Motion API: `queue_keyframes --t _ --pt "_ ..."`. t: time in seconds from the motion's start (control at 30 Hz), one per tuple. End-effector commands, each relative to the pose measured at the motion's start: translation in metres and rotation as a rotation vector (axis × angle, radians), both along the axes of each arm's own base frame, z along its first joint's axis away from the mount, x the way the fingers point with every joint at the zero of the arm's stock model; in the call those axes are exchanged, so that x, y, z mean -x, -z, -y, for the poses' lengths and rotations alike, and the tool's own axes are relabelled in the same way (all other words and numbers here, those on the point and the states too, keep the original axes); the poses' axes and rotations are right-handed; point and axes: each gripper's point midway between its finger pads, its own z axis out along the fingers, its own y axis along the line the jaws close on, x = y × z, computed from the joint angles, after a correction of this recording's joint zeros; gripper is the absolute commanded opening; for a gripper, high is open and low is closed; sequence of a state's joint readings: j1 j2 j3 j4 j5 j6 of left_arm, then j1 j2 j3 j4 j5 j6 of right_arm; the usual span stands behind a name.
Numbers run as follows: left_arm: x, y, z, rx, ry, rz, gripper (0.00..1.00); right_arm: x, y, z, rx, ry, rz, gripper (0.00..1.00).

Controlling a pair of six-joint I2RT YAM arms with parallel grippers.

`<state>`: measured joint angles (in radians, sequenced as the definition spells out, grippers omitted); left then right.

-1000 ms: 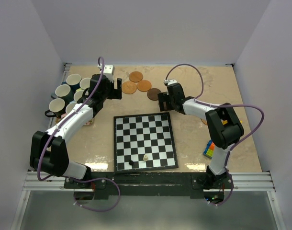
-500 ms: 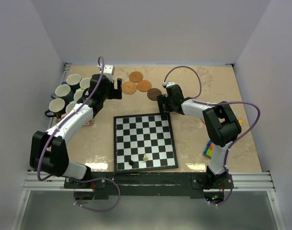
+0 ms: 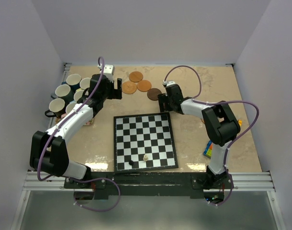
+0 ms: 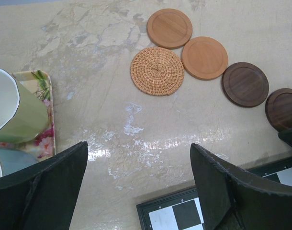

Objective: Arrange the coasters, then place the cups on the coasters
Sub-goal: Move the coaster to the center of the board.

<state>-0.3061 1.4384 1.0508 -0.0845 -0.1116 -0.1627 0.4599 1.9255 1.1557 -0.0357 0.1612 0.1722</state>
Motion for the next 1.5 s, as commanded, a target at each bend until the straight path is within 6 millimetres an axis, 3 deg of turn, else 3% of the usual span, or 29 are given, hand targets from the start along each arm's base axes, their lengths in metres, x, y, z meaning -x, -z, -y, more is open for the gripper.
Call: queue_keyframes --t 0.0,0.43,0.57,0.77,0.93,1.07,1.23,1.37,1.47 --pt "-0.003 -0.009 0.002 0.009 0.01 0.036 0.92 -0.005 0.006 0.002 0.021 0.025 -0.005 0.81" --pt "-0.004 -0.008 0.002 0.008 0.009 0.035 0.92 -0.008 0.006 0.002 0.026 0.029 0.001 0.81" --pt "-0.004 -0.009 0.003 0.009 0.01 0.036 0.92 -0.008 0.001 0.001 0.016 0.025 0.006 0.89" --pt "-0.003 -0.01 0.002 0.009 0.01 0.038 0.92 -0.009 -0.036 -0.003 -0.027 0.017 0.061 0.98" --pt "-0.003 -0.011 0.003 0.011 0.011 0.039 0.92 -0.008 -0.081 0.0 -0.064 0.042 0.13 0.99" --pt "-0.002 -0.015 0.002 0.013 0.01 0.049 0.92 -0.004 -0.114 0.028 -0.101 0.168 0.177 0.98" --pt "-0.001 -0.024 0.001 0.02 0.005 0.075 0.92 0.008 -0.121 0.095 -0.13 0.347 0.187 0.89" --pt "0.003 -0.034 0.001 0.039 0.007 0.102 0.92 0.022 -0.101 0.155 -0.161 0.474 0.148 0.73" --pt "0.006 -0.04 0.004 0.062 0.02 0.118 0.92 0.034 -0.078 0.182 -0.159 0.547 0.101 0.66"
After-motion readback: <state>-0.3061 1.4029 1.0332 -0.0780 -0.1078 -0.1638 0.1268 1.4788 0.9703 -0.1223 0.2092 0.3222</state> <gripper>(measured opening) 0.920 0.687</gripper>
